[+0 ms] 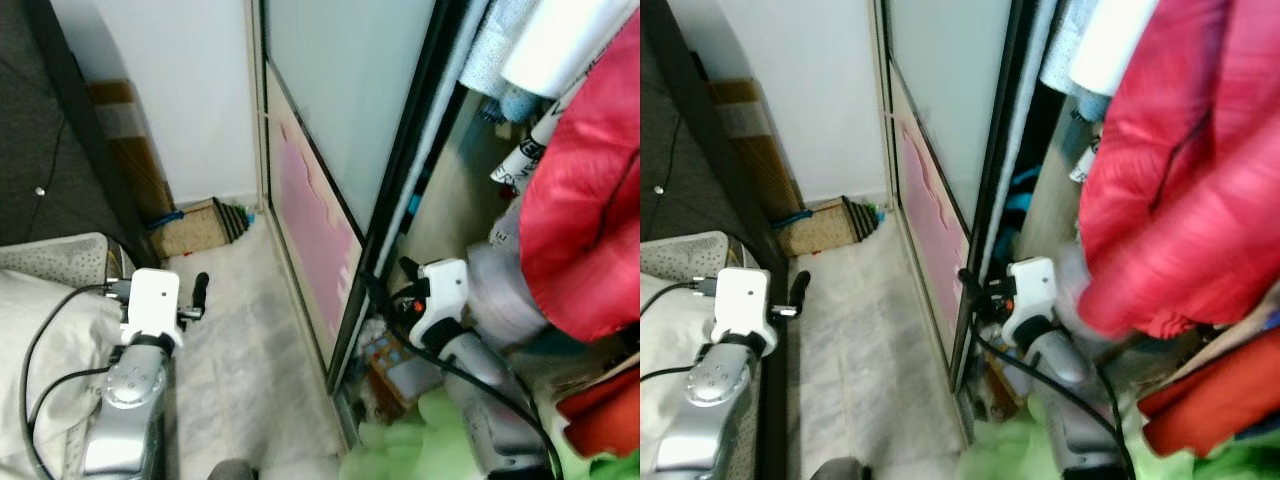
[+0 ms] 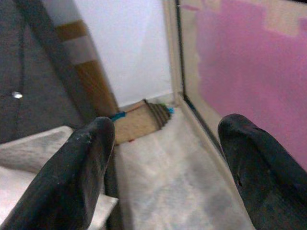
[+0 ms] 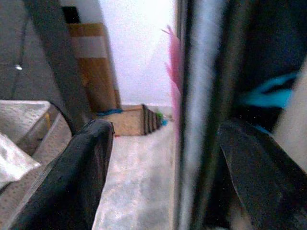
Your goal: Clean up the room
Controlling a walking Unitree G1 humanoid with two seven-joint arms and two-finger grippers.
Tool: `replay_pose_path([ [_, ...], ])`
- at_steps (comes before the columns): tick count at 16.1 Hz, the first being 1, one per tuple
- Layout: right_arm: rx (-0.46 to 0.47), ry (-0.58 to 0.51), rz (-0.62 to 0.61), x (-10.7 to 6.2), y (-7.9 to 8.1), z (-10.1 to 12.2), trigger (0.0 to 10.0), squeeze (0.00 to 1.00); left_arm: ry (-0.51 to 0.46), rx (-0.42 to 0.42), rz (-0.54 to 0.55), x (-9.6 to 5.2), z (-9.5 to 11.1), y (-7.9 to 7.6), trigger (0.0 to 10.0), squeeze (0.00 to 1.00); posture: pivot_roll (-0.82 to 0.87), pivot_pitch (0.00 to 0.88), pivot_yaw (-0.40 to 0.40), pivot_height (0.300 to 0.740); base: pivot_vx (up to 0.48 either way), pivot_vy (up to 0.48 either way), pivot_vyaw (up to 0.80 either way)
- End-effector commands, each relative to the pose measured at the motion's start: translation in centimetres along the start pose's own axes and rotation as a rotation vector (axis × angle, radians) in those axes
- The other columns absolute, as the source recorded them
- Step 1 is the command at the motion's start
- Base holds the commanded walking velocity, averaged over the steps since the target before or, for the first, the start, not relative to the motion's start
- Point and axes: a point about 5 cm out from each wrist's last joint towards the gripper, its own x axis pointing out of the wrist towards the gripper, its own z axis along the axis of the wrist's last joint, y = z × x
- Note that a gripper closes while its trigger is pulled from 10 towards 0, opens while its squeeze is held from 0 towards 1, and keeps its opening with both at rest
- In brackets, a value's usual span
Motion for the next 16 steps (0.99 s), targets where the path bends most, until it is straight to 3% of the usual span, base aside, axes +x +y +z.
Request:
replay_pose_path([
  [1, 0.006, 0.003, -0.011, -0.1, -0.5, -0.1, 10.0, 0.00, -0.021, -0.007, -0.013, 0.1, 0.7, -0.2, 10.0, 0.00, 0.01, 0.000, -0.077, 0.740, 0.000, 0.289, 0.00],
  [7, -0.037, 0.009, -0.033, 0.1, -0.7, -0.2, 10.0, 0.00, -0.031, -0.028, -0.023, 0.2, 0.8, -0.6, 10.0, 0.00, 0.01, 0.000, -0.079, 0.740, 0.000, 0.468, 0.00],
  [10, -0.072, 0.002, -0.103, 0.4, -1.6, 0.1, 10.0, 0.00, -0.069, -0.032, -0.059, 0.3, 1.8, -1.2, 10.0, 0.00, 0.01, 0.000, -0.082, 0.740, 0.000, 0.000, 0.00],
  [12, -0.043, 0.004, -0.111, 0.7, -1.8, 0.4, 10.0, 0.00, -0.083, -0.026, -0.082, 0.5, 2.2, -1.5, 10.0, 0.00, 0.01, 0.000, -0.073, 0.740, 0.000, 0.000, 0.00],
  [14, -0.098, -0.019, -0.085, 1.3, -1.3, 1.4, 10.0, 0.00, -0.107, -0.045, -0.124, 0.4, 3.0, -1.9, 10.0, 0.00, 0.00, 0.003, -0.065, 0.740, 0.000, 0.000, 0.00],
  [16, -0.144, -0.030, -0.141, 1.6, -1.4, 1.4, 10.0, 0.00, -0.100, -0.071, -0.112, 0.3, 2.8, -1.9, 10.0, 0.00, 0.02, 0.002, -0.059, 0.740, 0.000, 0.000, 0.00],
])
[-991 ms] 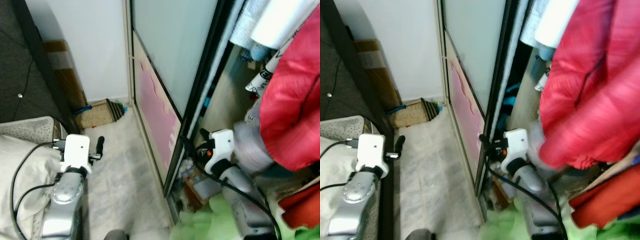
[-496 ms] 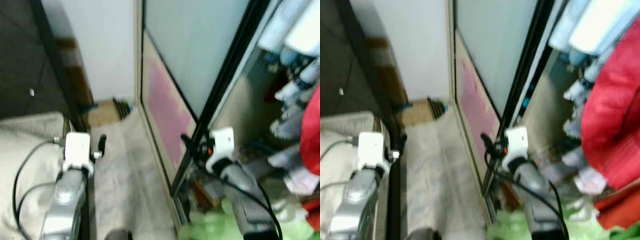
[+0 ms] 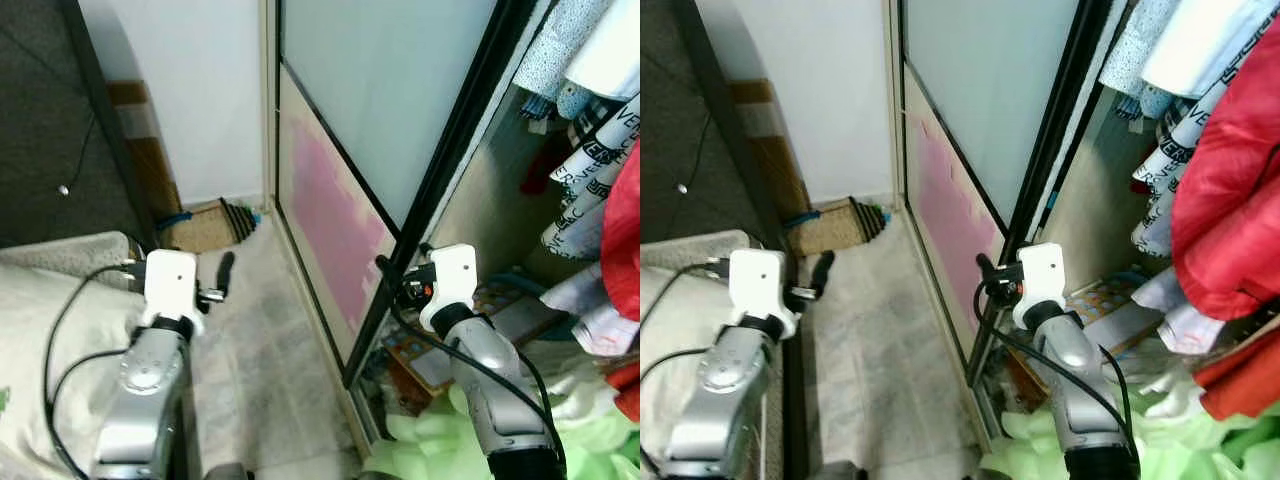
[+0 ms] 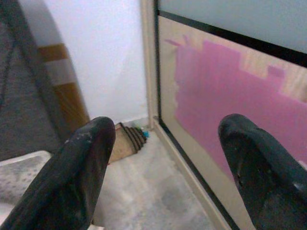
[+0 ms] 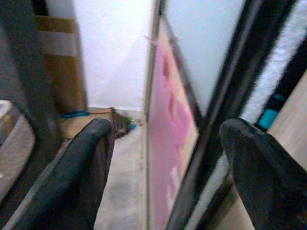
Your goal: Clean up the room
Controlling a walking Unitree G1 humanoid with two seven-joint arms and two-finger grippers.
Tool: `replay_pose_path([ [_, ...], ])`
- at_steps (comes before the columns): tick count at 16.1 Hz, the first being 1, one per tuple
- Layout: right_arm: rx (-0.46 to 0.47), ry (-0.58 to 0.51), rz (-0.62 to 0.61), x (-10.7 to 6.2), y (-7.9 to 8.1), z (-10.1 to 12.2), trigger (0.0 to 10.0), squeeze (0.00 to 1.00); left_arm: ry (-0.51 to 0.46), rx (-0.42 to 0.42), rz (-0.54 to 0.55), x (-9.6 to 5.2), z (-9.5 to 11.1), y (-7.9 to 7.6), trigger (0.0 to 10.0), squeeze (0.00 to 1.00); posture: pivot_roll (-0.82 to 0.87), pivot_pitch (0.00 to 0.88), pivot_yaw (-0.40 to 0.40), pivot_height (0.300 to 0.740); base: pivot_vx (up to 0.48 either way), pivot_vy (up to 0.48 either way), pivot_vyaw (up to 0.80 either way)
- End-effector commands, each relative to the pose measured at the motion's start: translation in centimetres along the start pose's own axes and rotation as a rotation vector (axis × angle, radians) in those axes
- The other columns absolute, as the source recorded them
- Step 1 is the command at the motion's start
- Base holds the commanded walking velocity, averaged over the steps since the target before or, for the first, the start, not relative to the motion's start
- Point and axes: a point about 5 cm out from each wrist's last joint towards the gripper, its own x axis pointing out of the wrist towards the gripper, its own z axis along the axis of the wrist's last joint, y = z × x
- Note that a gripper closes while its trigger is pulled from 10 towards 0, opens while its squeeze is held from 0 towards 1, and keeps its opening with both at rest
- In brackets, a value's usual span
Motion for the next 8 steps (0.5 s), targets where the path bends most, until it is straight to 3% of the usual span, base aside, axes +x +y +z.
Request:
replay_pose_path([
  [1, -0.029, -0.019, -0.004, 0.2, 0.1, 0.1, 10.0, 0.00, -0.012, 0.025, 0.009, -0.2, 0.2, -0.1, 10.0, 0.00, 0.02, 0.000, -0.057, 0.740, 0.000, 0.000, 0.00],
  [3, -0.012, -0.022, 0.011, 0.0, 0.3, 0.2, 10.0, 0.00, -0.019, -0.010, 0.052, -0.3, 0.1, 0.4, 10.0, 0.00, 0.01, 0.000, -0.052, 0.740, 0.000, 0.000, 0.00],
  [6, -0.092, -0.003, 0.082, -1.2, 0.0, -0.2, 10.0, 0.00, 0.011, 0.020, 0.124, -0.7, -0.6, 1.1, 10.0, 0.00, -0.02, 0.000, -0.024, 0.740, 0.000, 0.000, 0.00],
  [8, 0.037, 0.016, -0.003, -1.8, -1.5, -0.5, 10.0, 0.00, -0.002, -0.019, 0.082, -0.9, -0.5, 0.9, 10.0, 0.00, -0.01, 0.000, -0.046, 0.740, 0.000, 0.000, 0.00],
])
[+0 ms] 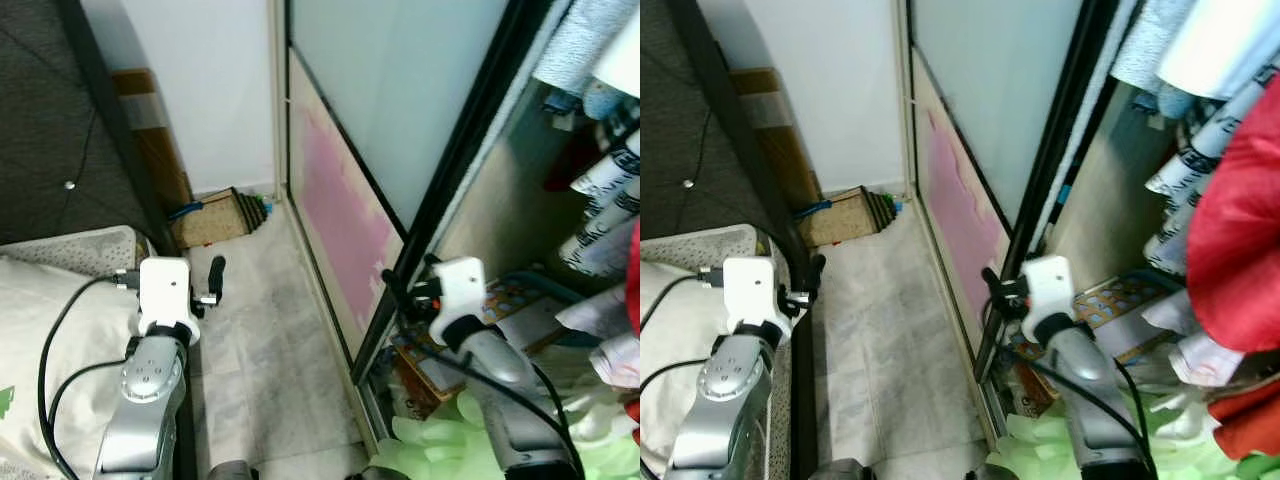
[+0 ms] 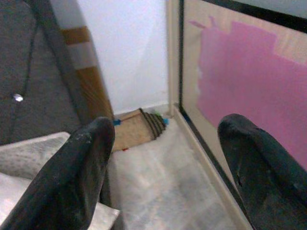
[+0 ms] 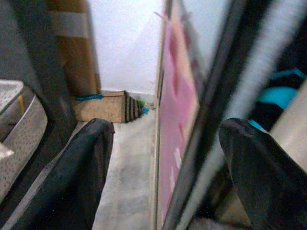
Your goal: Clean up the room
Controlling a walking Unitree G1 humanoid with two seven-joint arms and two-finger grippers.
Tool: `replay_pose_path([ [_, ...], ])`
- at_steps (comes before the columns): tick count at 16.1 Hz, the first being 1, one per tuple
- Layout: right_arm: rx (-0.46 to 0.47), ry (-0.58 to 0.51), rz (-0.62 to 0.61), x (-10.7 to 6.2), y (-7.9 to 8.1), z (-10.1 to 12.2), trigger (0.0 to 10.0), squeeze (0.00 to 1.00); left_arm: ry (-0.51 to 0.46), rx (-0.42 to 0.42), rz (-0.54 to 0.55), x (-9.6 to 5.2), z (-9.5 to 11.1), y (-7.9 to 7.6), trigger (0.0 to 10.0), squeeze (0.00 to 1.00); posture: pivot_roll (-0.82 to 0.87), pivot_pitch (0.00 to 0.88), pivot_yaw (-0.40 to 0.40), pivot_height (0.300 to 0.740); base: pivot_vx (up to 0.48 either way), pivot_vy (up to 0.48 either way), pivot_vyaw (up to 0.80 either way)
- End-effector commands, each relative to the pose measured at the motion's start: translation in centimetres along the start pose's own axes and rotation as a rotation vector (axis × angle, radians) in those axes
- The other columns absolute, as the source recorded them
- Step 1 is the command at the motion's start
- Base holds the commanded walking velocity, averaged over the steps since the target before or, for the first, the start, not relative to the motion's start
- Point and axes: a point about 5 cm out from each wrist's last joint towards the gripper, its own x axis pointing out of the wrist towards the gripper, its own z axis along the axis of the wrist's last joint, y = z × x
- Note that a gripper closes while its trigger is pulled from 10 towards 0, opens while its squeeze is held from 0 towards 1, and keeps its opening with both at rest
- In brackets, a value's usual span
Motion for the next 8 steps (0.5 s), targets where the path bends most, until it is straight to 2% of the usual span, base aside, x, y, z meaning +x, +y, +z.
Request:
replay_pose_path([
  [1, 0.023, -0.032, -0.085, -0.1, -1.0, 0.6, 10.0, 0.00, -0.039, -0.017, -0.020, -0.2, 0.5, 0.2, 10.0, 0.00, -0.01, 0.000, -0.048, 0.740, 0.000, 0.000, 0.00],
  [2, 0.037, -0.022, -0.137, -0.2, -1.2, 0.4, 10.0, 0.00, -0.046, -0.021, -0.006, -0.3, 0.5, 0.3, 10.0, 0.00, 0.00, 0.000, -0.057, 0.740, 0.000, 0.000, 0.00],
  [3, 0.041, 0.012, -0.241, -0.8, -1.4, -0.4, 10.0, 0.00, -0.052, -0.006, 0.033, -0.6, 0.5, 0.7, 10.0, 0.00, 0.01, 0.000, -0.061, 0.740, 0.000, 0.000, 0.00],
  [4, -0.025, 0.023, -0.274, -1.2, -1.1, -0.7, 10.0, 0.00, -0.053, 0.019, 0.050, -0.7, 0.5, 0.9, 10.0, 0.00, 0.01, 0.000, -0.063, 0.740, 0.000, 0.000, 0.00],
  [5, -0.007, 0.014, -0.243, -1.4, -0.7, -0.7, 10.0, 0.00, -0.058, 0.023, 0.047, -0.8, 0.5, 1.0, 10.0, 0.00, 0.00, 0.000, -0.059, 0.740, 0.000, 0.000, 0.00],
  [6, 0.026, -0.002, -0.257, -1.4, -0.9, -0.2, 10.0, 0.00, -0.057, 0.021, 0.048, -0.9, 0.4, 1.1, 10.0, 0.00, -0.01, 0.000, -0.055, 0.740, 0.000, 0.000, 0.00],
  [7, 0.006, -0.005, -0.300, -1.2, -1.5, 0.1, 10.0, 0.00, -0.022, 0.028, 0.087, -0.9, 0.2, 1.2, 10.0, 0.00, -0.01, 0.000, -0.053, 0.740, 0.000, 0.000, 0.00],
  [8, -0.054, -0.013, -0.290, -1.1, -1.4, 0.3, 10.0, 0.00, -0.012, 0.009, 0.082, -0.9, 0.0, 1.3, 10.0, 0.00, -0.02, 0.000, -0.049, 0.740, 0.000, 0.000, 0.00],
])
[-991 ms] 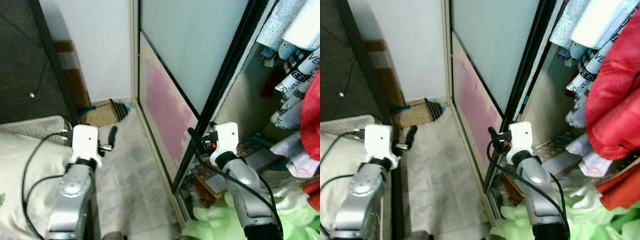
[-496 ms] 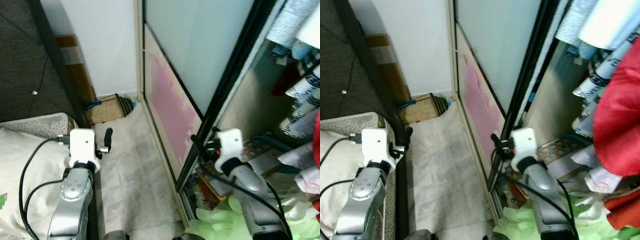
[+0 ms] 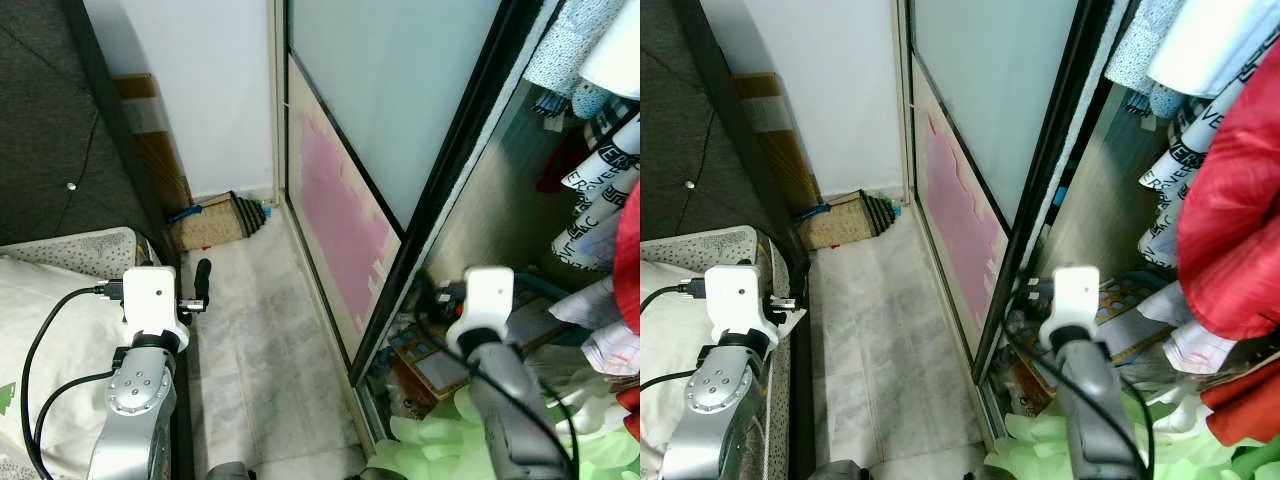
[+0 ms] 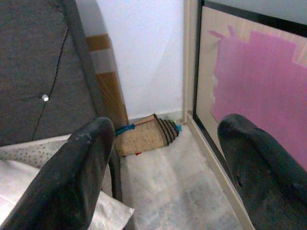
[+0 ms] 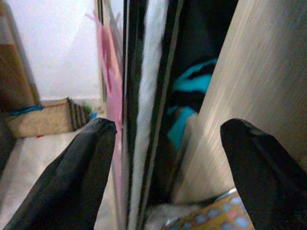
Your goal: Clean up the room
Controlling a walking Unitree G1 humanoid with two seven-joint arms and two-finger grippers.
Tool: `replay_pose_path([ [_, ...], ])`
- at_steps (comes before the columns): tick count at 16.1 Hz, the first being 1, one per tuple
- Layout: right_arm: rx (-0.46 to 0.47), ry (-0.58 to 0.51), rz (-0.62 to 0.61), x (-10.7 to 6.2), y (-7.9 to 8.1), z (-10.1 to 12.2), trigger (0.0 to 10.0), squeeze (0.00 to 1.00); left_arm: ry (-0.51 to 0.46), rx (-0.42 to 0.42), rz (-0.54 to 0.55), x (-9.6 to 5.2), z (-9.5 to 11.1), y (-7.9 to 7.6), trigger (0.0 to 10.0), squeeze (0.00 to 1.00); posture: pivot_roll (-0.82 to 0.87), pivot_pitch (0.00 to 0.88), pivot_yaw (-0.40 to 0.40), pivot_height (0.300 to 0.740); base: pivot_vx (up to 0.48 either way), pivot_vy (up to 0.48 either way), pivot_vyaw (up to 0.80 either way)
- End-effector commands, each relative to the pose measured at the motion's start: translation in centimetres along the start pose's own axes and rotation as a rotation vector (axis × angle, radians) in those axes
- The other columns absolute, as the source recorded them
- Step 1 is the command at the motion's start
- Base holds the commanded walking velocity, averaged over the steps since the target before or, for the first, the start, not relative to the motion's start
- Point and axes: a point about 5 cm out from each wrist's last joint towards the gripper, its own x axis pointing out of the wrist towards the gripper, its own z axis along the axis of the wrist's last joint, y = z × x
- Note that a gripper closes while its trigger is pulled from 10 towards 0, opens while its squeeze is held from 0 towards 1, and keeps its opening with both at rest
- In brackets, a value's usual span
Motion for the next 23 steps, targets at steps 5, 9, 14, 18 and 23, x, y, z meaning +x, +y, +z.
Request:
replay_pose_path([
  [5, 0.073, -0.019, -0.046, -1.0, -0.8, 0.2, 10.0, 0.00, -0.044, 0.018, -0.019, 0.0, 0.6, -0.3, 10.0, 0.00, -0.02, 0.000, -0.050, 0.740, 0.000, 0.000, 0.00],
  [9, 0.043, -0.012, -0.014, -1.0, -0.3, 0.0, 10.0, 0.00, -0.058, 0.048, -0.031, 0.3, 0.9, -0.3, 10.0, 0.00, -0.01, 0.000, -0.054, 0.740, 0.000, 0.000, 0.60],
  [14, 0.044, -0.036, 0.042, -0.7, 0.2, 0.4, 10.0, 0.00, -0.089, 0.012, -0.058, 0.0, 0.8, -0.6, 10.0, 0.00, 0.00, 0.000, -0.067, 0.740, 0.000, 0.000, 0.80],
  [18, 0.046, -0.042, 0.046, -0.3, 0.3, 0.5, 10.0, 0.00, -0.104, 0.003, -0.074, 0.4, 1.3, -0.9, 10.0, 0.00, 0.01, 0.000, -0.081, 0.740, 0.000, 0.000, 0.80],
  [23, 0.055, -0.062, 0.054, 0.6, 0.5, 1.1, 10.0, 0.00, -0.087, -0.006, -0.122, 0.7, 1.2, -1.1, 10.0, 0.00, 0.01, 0.000, -0.074, 0.740, 0.000, 0.000, 0.80],
])
